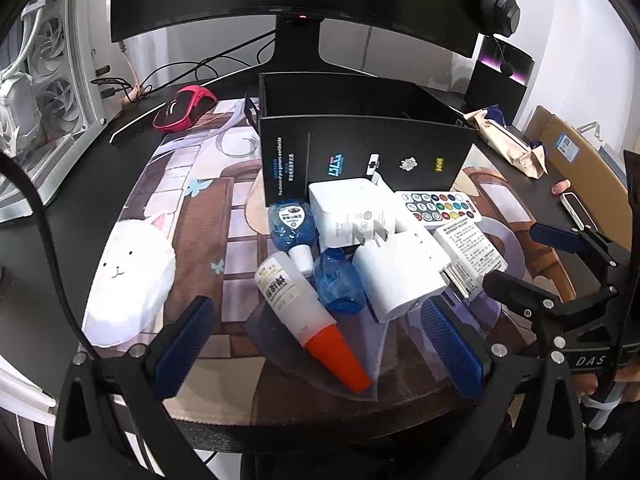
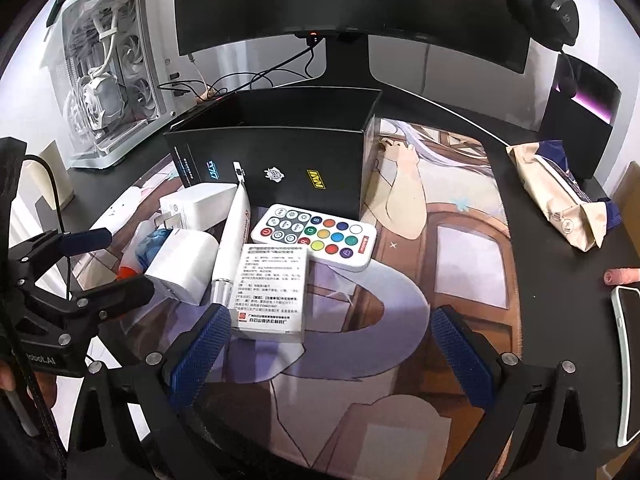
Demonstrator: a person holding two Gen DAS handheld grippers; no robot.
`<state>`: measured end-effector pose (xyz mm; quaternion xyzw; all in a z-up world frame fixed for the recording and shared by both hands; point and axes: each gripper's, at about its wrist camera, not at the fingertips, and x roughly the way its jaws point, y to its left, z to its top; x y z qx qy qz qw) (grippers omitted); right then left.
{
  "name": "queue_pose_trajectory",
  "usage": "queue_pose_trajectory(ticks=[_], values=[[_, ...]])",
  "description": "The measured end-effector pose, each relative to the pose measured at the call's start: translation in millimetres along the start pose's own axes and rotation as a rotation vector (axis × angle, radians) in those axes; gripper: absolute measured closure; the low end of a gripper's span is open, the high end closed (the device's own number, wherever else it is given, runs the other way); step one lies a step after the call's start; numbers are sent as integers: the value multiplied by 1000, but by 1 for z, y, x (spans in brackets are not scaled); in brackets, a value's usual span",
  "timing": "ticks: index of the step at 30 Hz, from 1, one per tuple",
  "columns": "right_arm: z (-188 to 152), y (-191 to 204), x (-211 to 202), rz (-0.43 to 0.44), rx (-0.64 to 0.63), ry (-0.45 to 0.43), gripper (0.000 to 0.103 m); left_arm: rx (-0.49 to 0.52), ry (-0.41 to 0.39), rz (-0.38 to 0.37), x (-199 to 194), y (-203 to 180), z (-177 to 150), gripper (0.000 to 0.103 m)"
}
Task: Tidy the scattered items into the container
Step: 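Move the right gripper toward the white printed medicine box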
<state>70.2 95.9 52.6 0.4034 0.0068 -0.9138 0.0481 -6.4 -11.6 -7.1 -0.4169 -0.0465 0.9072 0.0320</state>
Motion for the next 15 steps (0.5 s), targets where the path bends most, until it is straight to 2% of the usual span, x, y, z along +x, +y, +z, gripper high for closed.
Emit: queue_pose_trajectory(ticks=[15], values=[[12,7,12,-32,20,11,1,2,14,7,2,3,0,0]])
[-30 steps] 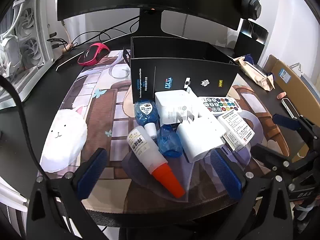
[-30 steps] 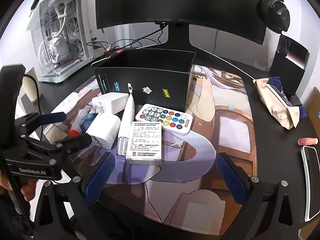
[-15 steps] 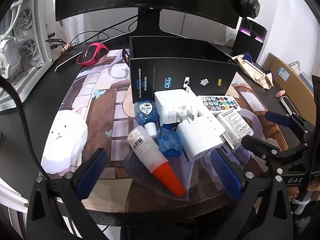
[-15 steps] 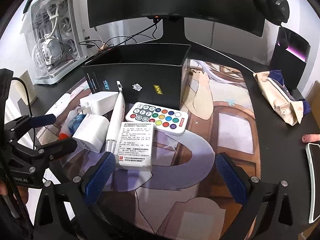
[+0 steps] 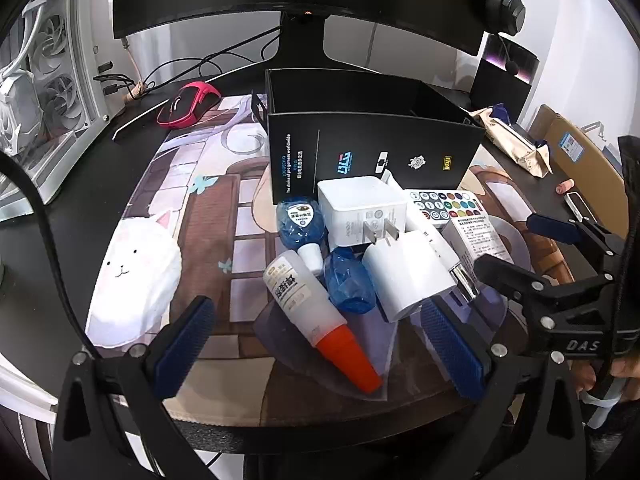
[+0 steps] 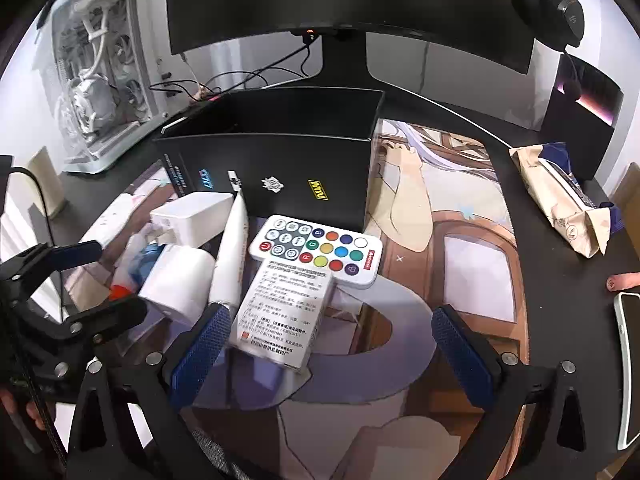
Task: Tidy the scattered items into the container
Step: 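Move the right gripper toward the white printed medicine box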
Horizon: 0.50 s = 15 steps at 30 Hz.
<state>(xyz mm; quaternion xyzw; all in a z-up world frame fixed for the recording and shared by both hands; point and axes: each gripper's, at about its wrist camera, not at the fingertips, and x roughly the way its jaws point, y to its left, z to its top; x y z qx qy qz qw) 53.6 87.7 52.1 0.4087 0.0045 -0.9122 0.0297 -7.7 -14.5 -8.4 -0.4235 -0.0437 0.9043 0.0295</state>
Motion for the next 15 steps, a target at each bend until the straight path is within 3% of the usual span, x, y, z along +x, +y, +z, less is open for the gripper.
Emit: queue_pose_trajectory(ticks=[15], values=[[3,-8,0,-59,15,13,0,-1,5,-8,0,3,0,0]])
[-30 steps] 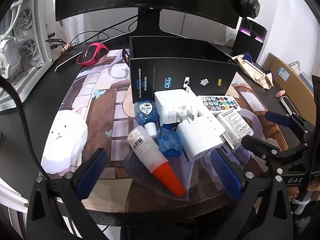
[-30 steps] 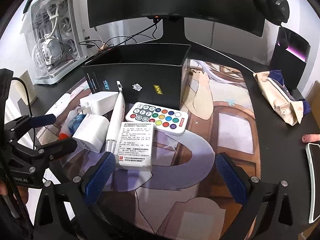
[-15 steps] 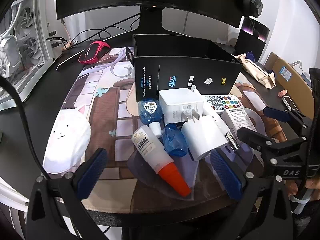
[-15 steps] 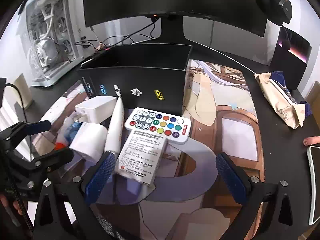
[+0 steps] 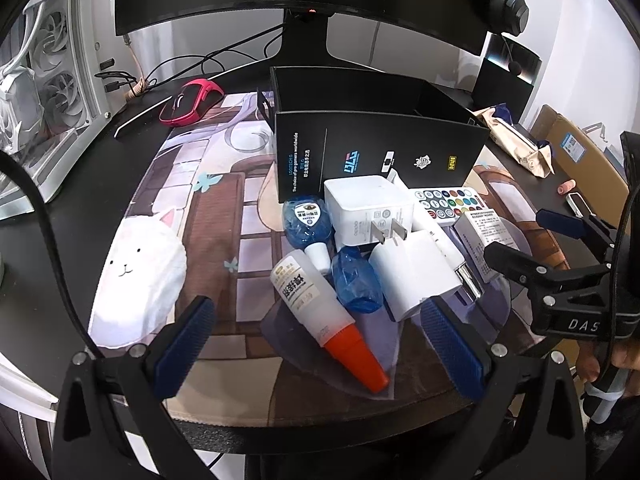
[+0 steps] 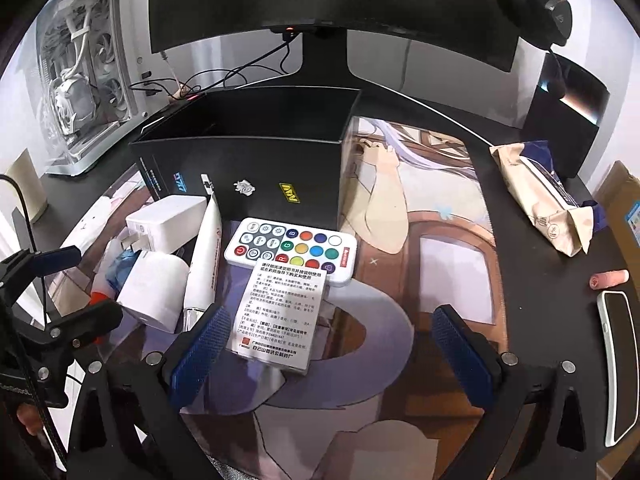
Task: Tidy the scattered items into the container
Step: 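Move the right gripper toward the white printed medicine box, then close the right gripper on the white printed medicine box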
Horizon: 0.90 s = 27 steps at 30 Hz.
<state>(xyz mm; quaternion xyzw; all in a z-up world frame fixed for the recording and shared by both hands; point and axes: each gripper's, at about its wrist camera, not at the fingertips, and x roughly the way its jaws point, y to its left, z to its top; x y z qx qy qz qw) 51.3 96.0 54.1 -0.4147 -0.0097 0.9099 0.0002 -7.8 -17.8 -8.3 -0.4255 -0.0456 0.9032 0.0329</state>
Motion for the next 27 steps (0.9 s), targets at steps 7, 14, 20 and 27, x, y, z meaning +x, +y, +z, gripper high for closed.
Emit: queue_pose_trajectory(ticks=[7,14,20,27], values=[[0,5,14,-9,-19,34,0,1,-1,-8,-2,0,1,0],[-2,0,21,15,-15,49,1,3,1,2,-1,0,1,0],[-5,2,22,21,-25,3,1,8,5,2,0,-1,0,0],[-10,3,19,42,-34,-39,7,4,7,7,1,2,1,0]])
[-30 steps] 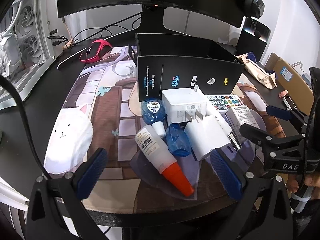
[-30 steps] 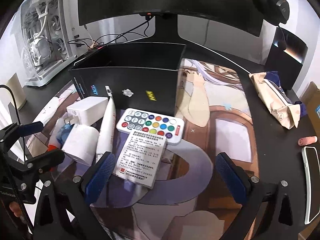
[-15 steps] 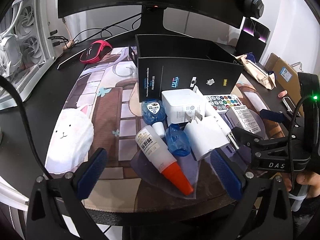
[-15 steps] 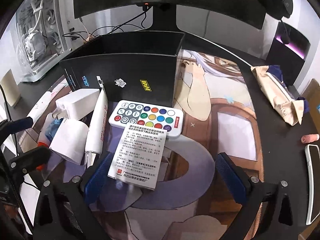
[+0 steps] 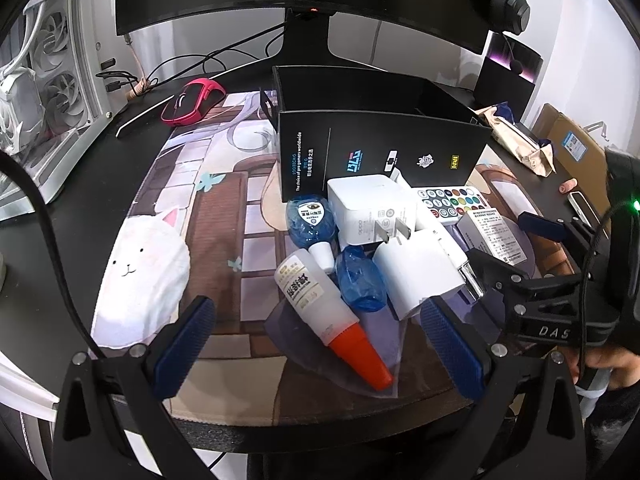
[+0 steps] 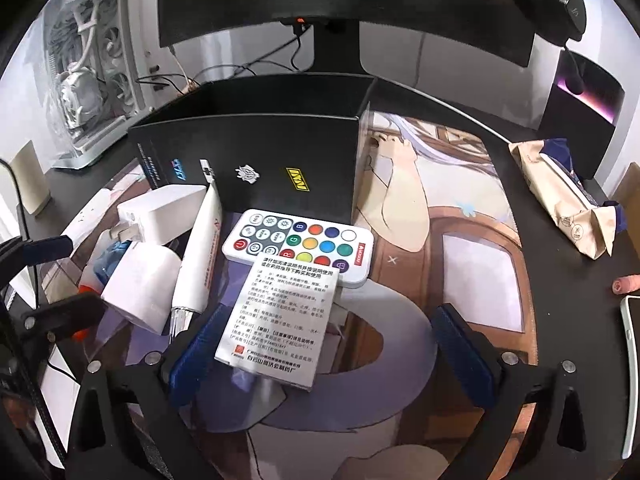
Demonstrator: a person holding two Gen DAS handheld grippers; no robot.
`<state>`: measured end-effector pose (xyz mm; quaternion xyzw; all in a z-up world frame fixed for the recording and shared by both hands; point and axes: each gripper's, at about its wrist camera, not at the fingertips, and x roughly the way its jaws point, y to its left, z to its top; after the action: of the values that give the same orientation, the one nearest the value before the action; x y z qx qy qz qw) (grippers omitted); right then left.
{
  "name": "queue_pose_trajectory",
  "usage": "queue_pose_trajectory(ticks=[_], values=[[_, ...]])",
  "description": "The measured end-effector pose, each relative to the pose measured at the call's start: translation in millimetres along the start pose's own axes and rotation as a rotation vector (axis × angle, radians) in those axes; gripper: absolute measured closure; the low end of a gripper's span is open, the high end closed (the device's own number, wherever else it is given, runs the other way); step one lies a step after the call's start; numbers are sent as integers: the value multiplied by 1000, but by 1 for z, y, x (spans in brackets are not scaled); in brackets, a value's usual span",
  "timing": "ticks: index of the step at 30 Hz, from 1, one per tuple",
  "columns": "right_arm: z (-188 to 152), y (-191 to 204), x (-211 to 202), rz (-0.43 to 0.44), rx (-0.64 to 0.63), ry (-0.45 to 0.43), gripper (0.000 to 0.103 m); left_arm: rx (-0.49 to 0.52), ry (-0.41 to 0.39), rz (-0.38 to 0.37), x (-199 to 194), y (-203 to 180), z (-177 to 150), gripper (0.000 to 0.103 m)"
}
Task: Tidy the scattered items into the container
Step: 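Close the right gripper on the white printed medicine box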
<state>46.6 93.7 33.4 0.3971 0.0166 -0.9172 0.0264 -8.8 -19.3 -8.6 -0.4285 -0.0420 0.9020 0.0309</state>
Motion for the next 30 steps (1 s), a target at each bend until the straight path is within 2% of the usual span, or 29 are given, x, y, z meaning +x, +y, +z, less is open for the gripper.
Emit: queue_pose_trajectory(ticks=[2,3,4,5,15,30], values=[[-3,5,-6,38,-30,-32,28,-1,-1,-1,0,0,0,0],[-4,7,-8,51,-39,-42,47,-1,0,0,0,0,0,0],[-5,9,-10,59,-48,-55,59,0,0,0,0,0,0,0],[-6,11,-11,61,-53,-64,63,2,1,-2,0,1,0,0],[-11,16,-15,45,-87,-100,63,8,-2,-4,-1,-2,0,0],[-14,9,-27,60,-62,-125,63,7,-18,-11,-1,-2,0,0]])
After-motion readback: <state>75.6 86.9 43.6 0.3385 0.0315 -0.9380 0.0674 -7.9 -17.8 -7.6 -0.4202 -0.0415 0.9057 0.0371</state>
